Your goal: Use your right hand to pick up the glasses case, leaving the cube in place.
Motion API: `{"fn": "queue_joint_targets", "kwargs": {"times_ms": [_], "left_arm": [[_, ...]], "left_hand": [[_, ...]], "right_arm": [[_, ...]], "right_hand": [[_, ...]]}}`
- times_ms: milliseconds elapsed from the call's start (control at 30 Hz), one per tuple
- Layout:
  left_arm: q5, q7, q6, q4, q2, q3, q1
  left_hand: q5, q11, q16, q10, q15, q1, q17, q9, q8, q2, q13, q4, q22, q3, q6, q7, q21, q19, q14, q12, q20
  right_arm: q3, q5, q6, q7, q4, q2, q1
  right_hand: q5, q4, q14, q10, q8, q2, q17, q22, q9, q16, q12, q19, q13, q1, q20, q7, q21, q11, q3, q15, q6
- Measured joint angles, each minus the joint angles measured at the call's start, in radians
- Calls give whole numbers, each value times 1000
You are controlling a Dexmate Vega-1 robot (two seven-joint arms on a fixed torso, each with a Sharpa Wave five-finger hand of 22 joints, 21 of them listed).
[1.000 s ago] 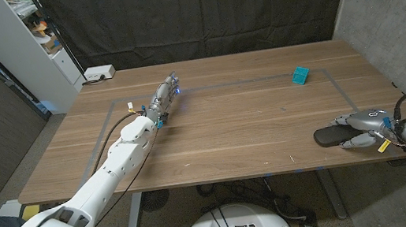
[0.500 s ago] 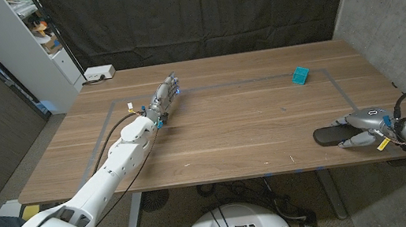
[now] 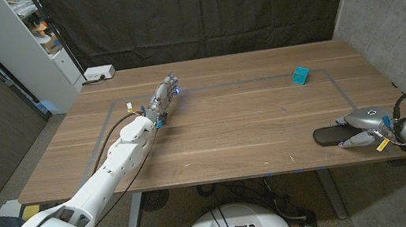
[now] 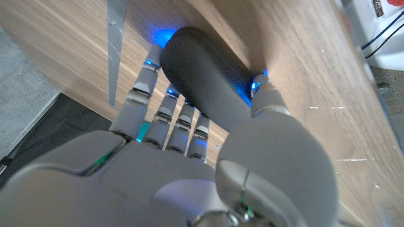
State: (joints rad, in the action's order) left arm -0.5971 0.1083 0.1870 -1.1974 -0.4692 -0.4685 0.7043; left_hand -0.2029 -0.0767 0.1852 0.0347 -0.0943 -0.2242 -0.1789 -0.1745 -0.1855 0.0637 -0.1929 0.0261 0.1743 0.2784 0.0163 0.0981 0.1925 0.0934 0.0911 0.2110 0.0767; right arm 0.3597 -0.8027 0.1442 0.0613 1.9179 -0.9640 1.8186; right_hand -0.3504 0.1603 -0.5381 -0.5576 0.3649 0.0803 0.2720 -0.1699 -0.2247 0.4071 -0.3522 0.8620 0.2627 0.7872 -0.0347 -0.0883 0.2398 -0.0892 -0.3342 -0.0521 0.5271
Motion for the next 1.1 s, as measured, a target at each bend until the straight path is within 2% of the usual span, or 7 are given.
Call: {"fn": "queue_joint_targets", "kwargs": {"times_ms": [533,1100], "left_arm": [[-5,-2,0,-5,-3,5,4],[-13,12,13,11,1,9,4]], "left_hand": [[0,0,0,0,0,0,0,0,0,0,0,0,0,0,0,0,0,0,0,0,0],[0,0,0,0,0,0,0,0,0,0,0,4,0,-4,2,2,0,0,0,0,0]], "right_arm": [[30,0,-8,-1,34,24,9],[72,1,-2,38,79,63,10]], "right_hand": [[16,-3,0,-4,-4,-3,9,0,4,7,0,-4,-3,10,-4,-1,-8,3,6,0,10],[34,-9,4,-3,-10,-5,14,0,8,7,0,-5,0,23,-6,-3,-16,3,17,4,15]]}}
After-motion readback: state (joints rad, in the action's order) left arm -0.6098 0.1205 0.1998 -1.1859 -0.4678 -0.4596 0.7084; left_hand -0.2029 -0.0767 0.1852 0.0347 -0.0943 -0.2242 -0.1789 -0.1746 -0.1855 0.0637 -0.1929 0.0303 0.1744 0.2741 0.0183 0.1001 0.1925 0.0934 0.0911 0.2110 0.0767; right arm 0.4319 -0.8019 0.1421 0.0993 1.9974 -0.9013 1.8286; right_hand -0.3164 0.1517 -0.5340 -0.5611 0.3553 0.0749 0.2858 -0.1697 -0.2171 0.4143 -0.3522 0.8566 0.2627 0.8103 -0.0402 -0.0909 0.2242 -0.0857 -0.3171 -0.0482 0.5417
